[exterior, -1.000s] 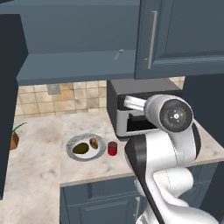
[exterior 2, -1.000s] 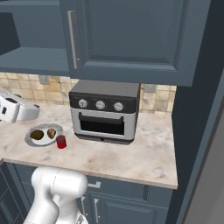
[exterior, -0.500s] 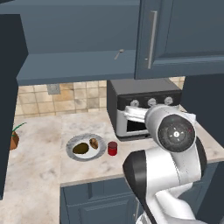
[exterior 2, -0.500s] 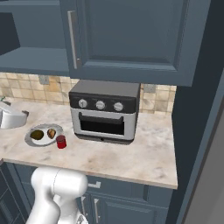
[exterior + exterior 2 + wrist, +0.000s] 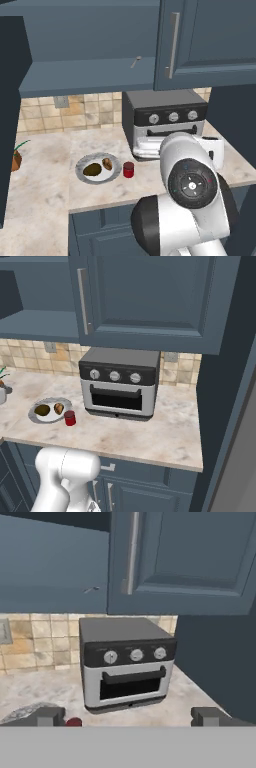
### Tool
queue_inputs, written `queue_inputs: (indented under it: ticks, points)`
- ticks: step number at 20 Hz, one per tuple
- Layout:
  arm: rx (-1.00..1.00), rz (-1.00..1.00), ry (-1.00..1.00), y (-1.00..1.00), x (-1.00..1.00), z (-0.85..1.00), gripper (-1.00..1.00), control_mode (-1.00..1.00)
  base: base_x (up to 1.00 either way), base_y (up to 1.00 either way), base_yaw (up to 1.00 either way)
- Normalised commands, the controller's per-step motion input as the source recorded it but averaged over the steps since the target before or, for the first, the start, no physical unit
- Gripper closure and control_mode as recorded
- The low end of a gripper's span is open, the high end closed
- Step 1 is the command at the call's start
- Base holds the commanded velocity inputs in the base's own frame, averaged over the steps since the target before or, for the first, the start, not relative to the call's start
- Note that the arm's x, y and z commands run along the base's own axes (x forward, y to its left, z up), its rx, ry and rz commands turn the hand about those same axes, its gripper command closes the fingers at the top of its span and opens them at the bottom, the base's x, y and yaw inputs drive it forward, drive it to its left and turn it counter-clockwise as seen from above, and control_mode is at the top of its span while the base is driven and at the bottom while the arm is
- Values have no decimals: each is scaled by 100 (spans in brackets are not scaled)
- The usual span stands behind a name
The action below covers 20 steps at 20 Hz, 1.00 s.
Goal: Pick the avocado and bread from the counter and place them on the plate. Then pick the jam from the cabinet and place it next to the plate. Lastly close the cabinet door.
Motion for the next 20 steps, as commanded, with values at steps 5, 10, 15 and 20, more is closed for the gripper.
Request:
queue_inputs:
  ticks: [5, 10, 15, 20]
  points:
    - [-20, 18, 0, 12, -40, 9, -100, -100, 0, 0, 0]
    - [-18, 33, 1, 9, -47, 10, -100, -100, 0, 0, 0]
    - [-35, 39, -1, 23, -48, 0, -100, -100, 0, 0, 0]
    - [-30, 28, 6, 32, -40, 0, -100, -100, 0, 0, 0]
